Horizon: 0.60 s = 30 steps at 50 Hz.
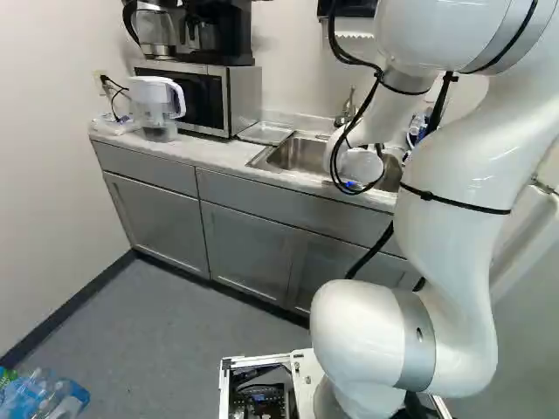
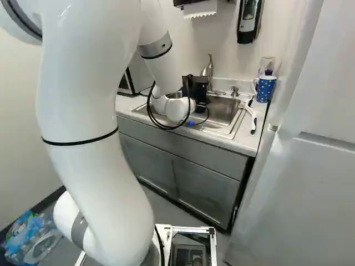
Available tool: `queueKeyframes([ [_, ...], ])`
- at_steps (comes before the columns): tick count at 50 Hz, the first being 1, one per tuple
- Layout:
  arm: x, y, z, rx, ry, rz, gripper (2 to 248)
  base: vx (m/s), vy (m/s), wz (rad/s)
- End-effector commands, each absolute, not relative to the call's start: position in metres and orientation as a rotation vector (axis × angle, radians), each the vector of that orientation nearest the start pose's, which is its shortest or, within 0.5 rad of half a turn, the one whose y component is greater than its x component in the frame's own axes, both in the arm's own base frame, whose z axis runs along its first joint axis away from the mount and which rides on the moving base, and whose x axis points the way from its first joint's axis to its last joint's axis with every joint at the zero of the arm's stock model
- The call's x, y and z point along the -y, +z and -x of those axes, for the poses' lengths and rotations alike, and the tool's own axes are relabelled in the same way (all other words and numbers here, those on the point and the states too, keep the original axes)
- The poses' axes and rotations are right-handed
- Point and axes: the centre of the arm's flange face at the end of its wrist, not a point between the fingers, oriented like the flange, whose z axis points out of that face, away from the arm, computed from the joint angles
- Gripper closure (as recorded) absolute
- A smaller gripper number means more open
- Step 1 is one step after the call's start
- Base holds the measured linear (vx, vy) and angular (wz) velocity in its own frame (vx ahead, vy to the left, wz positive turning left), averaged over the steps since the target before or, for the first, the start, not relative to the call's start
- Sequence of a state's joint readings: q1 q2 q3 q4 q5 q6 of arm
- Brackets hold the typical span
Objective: Rinse the cup and place it in the tray
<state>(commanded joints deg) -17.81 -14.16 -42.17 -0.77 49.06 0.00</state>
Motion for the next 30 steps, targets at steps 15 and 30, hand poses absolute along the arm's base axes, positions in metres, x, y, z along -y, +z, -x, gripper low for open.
queueKeyframes([
  [15,0.1569,0.4164,-0.4912,-0.384,-2.061,2.590,125,0.000,0.000,0.000],
  [30,0.1569,0.4164,-0.4912,-0.384,-2.061,2.590,125,0.000,0.000,0.000],
])
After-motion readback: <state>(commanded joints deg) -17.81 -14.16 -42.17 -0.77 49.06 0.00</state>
